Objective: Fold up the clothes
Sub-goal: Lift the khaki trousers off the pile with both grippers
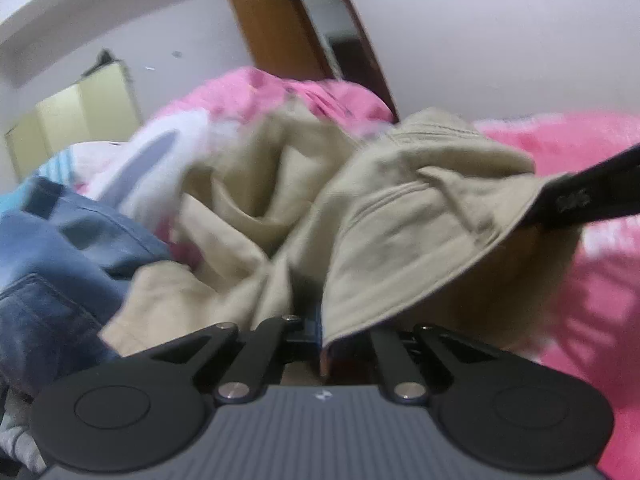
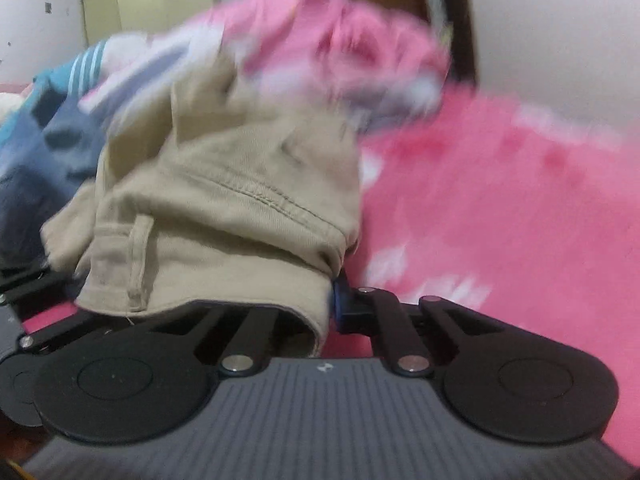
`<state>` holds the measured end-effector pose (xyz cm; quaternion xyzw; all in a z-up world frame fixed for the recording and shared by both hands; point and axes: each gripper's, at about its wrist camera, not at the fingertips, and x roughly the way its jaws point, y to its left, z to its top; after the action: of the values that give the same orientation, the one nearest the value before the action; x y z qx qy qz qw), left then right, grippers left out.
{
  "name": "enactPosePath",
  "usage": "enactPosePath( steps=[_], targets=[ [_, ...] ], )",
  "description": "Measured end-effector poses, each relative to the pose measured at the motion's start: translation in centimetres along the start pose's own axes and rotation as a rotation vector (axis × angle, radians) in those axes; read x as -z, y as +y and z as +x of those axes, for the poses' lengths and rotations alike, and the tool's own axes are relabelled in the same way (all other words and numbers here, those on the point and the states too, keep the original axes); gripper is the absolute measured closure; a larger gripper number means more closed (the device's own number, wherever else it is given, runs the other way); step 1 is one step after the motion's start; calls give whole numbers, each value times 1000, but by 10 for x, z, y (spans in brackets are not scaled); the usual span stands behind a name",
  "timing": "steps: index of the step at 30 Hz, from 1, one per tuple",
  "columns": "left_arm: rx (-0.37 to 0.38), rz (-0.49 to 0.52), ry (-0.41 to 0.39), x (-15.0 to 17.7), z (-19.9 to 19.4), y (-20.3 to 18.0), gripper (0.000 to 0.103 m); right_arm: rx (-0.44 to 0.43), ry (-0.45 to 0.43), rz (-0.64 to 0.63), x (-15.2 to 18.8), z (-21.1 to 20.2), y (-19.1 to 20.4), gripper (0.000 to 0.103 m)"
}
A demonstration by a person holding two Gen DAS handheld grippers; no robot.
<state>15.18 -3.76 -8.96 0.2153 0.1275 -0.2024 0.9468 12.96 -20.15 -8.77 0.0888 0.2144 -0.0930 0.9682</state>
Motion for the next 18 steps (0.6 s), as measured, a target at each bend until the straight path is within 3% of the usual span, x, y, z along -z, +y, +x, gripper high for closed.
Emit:
enactPosePath(
  steps=[4, 8, 18],
  targets=[
    [-56, -74, -92, -23, -33, 15, 99, 74, -207, -134, -22, -40, 18, 101],
    [-82, -124, -167, -46, -77, 30, 99, 86, -379, -215, -48, -85, 29, 101],
    [-55, -135, -374, -92, -247, 46, 99, 11, -662, -303, -82, -249, 39, 101]
  ],
)
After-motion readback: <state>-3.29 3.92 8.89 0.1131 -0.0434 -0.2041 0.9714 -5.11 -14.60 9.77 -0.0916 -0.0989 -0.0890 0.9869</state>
